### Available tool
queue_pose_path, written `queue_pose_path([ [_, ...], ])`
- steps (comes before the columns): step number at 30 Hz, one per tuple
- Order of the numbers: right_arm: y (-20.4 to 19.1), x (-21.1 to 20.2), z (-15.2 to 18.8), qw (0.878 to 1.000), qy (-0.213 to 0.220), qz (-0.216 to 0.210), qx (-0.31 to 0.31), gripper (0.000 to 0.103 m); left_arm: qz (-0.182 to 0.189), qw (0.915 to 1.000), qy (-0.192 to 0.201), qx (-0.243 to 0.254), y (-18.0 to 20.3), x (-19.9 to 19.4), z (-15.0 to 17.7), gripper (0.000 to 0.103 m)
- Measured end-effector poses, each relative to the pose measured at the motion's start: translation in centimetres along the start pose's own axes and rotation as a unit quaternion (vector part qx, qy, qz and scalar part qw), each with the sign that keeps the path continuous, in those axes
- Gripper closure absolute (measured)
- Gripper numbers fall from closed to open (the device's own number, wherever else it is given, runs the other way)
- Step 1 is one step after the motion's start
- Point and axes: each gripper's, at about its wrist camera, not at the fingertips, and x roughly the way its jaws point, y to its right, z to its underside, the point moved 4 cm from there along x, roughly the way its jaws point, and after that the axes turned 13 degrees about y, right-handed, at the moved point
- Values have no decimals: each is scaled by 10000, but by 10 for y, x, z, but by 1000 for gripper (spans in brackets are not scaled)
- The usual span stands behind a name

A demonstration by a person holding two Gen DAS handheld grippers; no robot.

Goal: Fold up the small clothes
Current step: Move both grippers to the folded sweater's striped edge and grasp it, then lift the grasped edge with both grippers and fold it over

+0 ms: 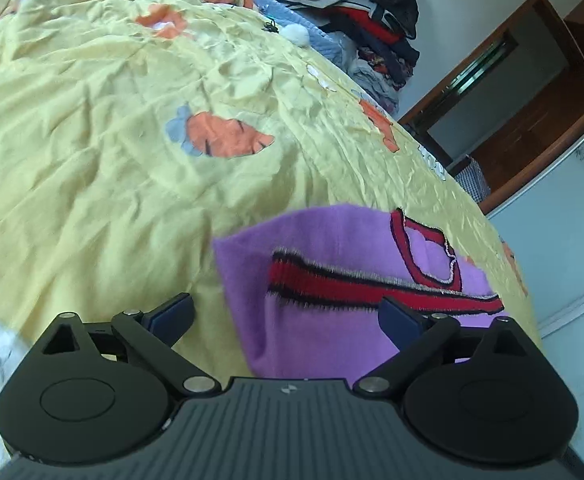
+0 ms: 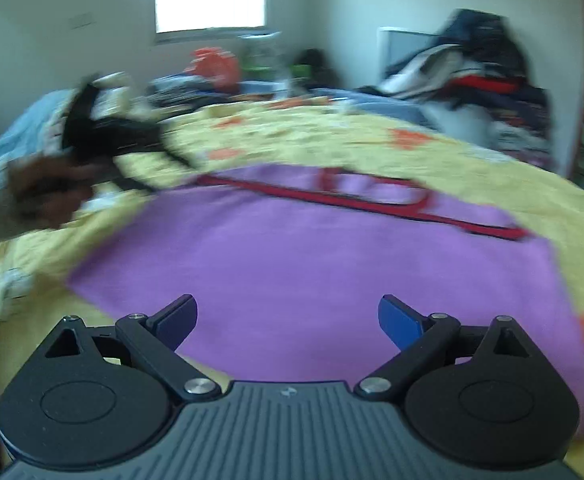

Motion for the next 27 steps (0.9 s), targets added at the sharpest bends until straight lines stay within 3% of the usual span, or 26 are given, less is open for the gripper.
queue_pose_path([
  [3,-28,18,-2,9994,-84,-345,-5,5,122,9998,-122,-45,1,11,-5,6],
  [5,-43,28,-3,9987,-156,-479,37,5,264,9993,-250,-85,3,17,-8,12],
  [7,-57,33,-3,9978,-240,-619,-26,5,327,9986,-387,-122,4,23,-10,40],
  [8,-64,37,-4,9974,-270,-660,-101,5,338,9981,-471,-194,2,26,-11,47],
  [10,-82,44,-5,9964,-376,-658,-380,5,474,9963,-580,-425,-5,30,-13,76],
  [14,-121,55,-5,9872,-405,-601,-1421,5,617,9947,-651,-498,-14,30,-14,85],
  [17,-156,62,2,9653,-376,-615,-2511,6,639,9946,-657,-493,-17,26,-14,91],
  [19,-176,66,13,9493,-450,-845,-2995,7,646,9942,-677,-532,-19,26,-15,92],
  [20,-184,66,19,9416,-447,-888,-3218,10,639,9942,-684,-527,-19,26,-16,92],
  [22,-196,66,27,9291,-458,-992,-3532,31,641,9943,-699,-484,-19,25,-17,93],
  [23,-200,66,30,9257,-416,-983,-3629,35,624,9944,-710,-465,-18,25,-16,93],
  [25,-206,69,33,9193,-424,-911,-3805,60,603,9945,-719,-457,-17,26,-17,93],
  [27,-209,74,36,9131,-477,-819,-3966,76,587,9944,-719,-505,-17,27,-17,94],
])
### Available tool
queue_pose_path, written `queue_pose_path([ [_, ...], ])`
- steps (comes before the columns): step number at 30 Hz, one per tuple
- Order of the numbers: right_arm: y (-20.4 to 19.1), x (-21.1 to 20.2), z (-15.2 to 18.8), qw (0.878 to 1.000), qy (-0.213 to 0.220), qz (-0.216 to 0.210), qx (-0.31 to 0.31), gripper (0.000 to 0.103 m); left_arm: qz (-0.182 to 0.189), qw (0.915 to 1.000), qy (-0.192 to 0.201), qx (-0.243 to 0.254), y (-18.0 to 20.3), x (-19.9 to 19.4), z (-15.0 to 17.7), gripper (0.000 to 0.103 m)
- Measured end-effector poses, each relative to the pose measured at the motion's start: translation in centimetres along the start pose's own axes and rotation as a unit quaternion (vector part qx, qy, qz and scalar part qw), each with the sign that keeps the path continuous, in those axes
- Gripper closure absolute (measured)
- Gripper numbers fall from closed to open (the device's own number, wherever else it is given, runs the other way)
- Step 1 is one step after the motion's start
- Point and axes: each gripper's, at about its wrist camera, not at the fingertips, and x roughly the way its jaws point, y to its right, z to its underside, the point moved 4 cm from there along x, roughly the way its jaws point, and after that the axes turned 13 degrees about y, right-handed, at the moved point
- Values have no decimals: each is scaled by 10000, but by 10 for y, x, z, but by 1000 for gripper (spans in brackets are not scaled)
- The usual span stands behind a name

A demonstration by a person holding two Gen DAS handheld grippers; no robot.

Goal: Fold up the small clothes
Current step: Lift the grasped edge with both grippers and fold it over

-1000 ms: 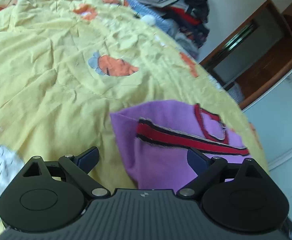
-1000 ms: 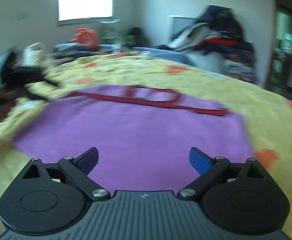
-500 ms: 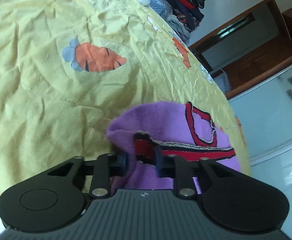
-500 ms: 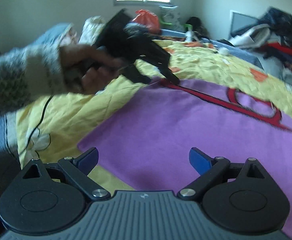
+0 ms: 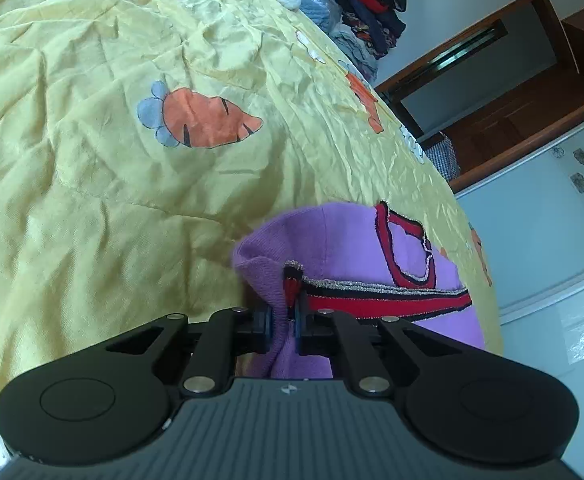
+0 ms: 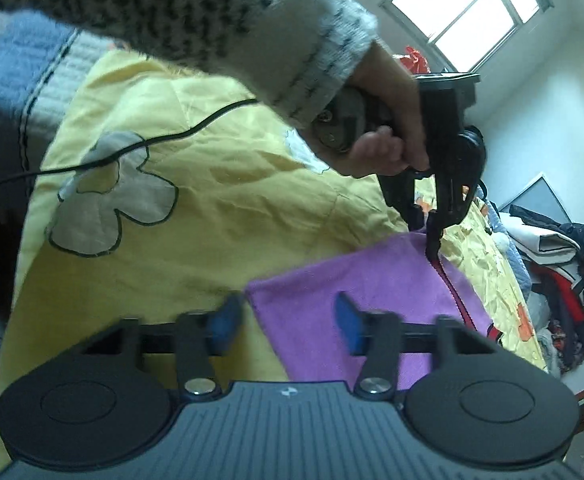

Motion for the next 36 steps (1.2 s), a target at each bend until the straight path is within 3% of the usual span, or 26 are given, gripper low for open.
queue_pose_path([
  [3,-11,6,0,9991,-3,142,-392,94,10,9999,44,-139,-1,-2,-2,95],
  [6,-9,3,-1,9989,168,338,-292,98,-4,9997,127,-220,2,-9,-6,95],
  [8,6,-3,-3,9984,326,443,112,98,-21,9997,166,-152,11,-14,-10,95],
  [11,46,-14,-2,9866,551,323,1498,98,-119,9998,166,2,29,-16,-16,95],
  [15,106,-36,15,9479,994,406,3001,98,-258,9992,141,254,63,-9,-23,95],
  [18,144,-51,37,9195,1140,645,3705,98,-323,9988,97,350,92,5,-25,95],
  [24,199,-82,111,8458,1301,901,5095,98,-457,9983,-44,347,143,52,-16,95],
  [28,215,-108,154,8068,1413,1135,5624,98,-535,9982,-119,223,170,87,-7,95],
  [36,233,-153,220,7527,1554,1618,6190,99,-390,9980,-330,373,230,141,23,95],
])
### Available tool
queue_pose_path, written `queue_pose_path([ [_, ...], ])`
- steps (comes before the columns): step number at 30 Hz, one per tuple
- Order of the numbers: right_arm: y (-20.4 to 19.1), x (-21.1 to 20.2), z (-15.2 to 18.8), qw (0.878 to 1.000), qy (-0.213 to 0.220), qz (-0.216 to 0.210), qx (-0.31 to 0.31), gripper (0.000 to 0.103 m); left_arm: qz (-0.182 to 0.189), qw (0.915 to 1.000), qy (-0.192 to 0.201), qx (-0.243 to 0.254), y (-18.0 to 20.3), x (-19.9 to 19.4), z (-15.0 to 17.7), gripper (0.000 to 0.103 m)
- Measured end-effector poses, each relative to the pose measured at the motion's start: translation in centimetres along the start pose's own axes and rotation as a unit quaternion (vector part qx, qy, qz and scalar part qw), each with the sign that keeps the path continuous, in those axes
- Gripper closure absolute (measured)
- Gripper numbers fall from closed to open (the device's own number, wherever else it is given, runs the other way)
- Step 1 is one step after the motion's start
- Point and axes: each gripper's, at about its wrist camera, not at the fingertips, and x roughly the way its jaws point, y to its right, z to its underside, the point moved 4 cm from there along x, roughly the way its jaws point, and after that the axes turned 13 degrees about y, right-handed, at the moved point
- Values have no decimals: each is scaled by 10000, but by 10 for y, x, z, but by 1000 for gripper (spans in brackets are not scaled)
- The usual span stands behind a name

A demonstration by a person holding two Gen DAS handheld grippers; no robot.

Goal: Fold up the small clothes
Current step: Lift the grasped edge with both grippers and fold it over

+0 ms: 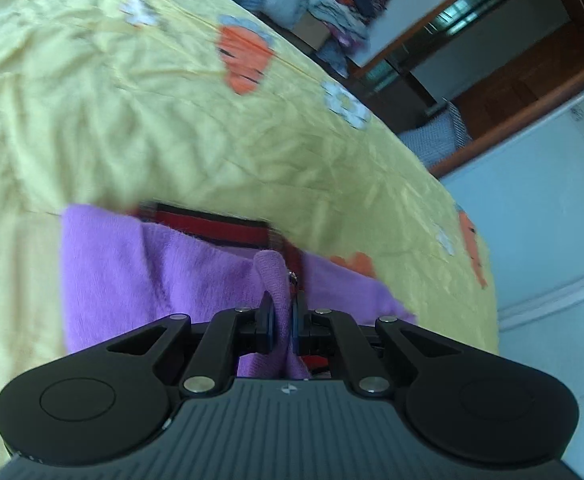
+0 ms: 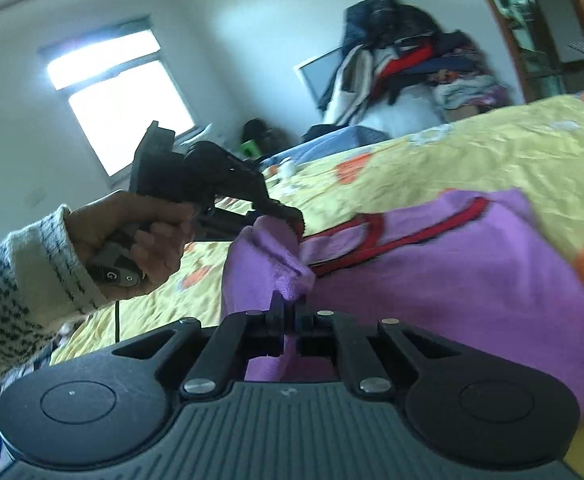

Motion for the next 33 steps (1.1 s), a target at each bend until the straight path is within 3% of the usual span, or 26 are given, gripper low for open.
queue_pose_path([
  [8,55,-35,-6,9970,210,403,622,99,262,9992,-179,228,67,36,35,95],
  [19,76,-87,-11,9927,322,1162,-8,99,501,9943,-437,828,144,79,79,95],
  [33,101,-84,7,9862,-56,1636,-256,99,305,9929,-540,1020,154,121,104,95],
])
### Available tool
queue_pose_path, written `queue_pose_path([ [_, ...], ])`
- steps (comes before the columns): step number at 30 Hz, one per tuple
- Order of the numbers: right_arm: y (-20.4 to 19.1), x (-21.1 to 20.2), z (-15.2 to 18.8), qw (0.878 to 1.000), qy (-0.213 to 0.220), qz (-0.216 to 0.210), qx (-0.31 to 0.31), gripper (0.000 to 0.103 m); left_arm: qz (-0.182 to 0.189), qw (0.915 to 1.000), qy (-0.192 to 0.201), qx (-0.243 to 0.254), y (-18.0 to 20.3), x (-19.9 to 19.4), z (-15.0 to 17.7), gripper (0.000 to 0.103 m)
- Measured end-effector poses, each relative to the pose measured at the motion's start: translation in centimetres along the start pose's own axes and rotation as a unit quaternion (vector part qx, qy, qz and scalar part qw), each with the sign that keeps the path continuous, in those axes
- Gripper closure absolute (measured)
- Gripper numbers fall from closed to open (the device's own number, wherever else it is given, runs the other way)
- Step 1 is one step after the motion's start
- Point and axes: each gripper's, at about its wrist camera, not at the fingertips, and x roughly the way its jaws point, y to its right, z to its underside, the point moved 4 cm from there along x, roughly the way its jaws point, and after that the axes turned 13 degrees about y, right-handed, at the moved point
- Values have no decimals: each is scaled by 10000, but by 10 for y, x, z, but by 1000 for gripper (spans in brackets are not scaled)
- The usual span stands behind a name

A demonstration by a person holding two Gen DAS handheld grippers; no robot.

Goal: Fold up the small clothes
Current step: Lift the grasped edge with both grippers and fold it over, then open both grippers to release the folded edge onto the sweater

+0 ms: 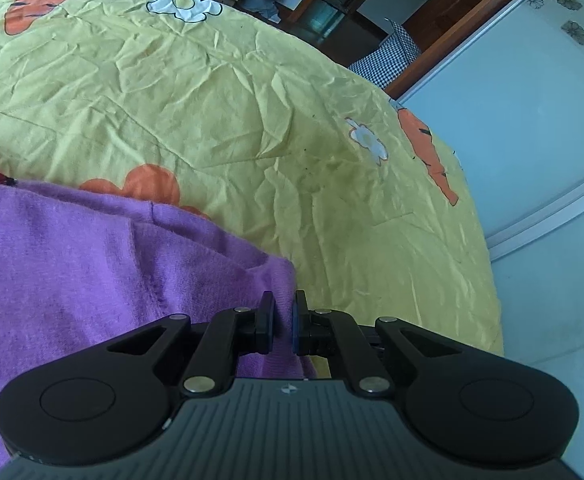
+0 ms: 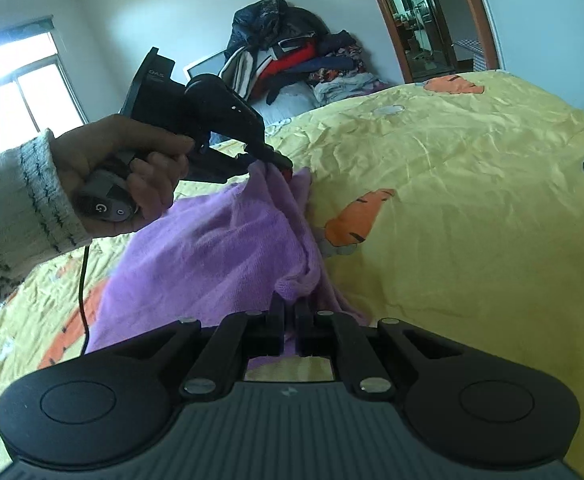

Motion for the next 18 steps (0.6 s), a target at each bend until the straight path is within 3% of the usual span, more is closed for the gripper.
queue_pose_path([
  [3,5,7,3,9998,-188,93,24,98,82,9998,-3,-173,-4,8,-2,93],
  [5,8,13,5,9992,-397,64,83,95,41,9997,56,-222,-6,10,-7,86],
  [7,9,14,3,9988,-490,24,40,86,174,9986,139,-482,-11,5,-15,56],
  [8,9,12,0,9989,-477,35,30,82,226,9979,234,-568,-14,-3,-21,52],
  [11,12,6,-20,9998,-163,76,-131,60,262,9976,585,-273,-18,-42,-34,39],
  [12,12,6,-28,9997,-34,27,-245,42,248,9972,694,-130,-20,-59,-35,30],
  [13,12,8,-35,9994,53,-99,-320,38,207,9966,791,36,-23,-74,-34,25],
  [16,9,27,-56,9974,25,-643,-321,40,-136,9932,994,597,-36,-116,-16,16],
  [18,4,44,-65,9951,14,-925,-344,42,-238,9922,968,750,-45,-133,4,16],
])
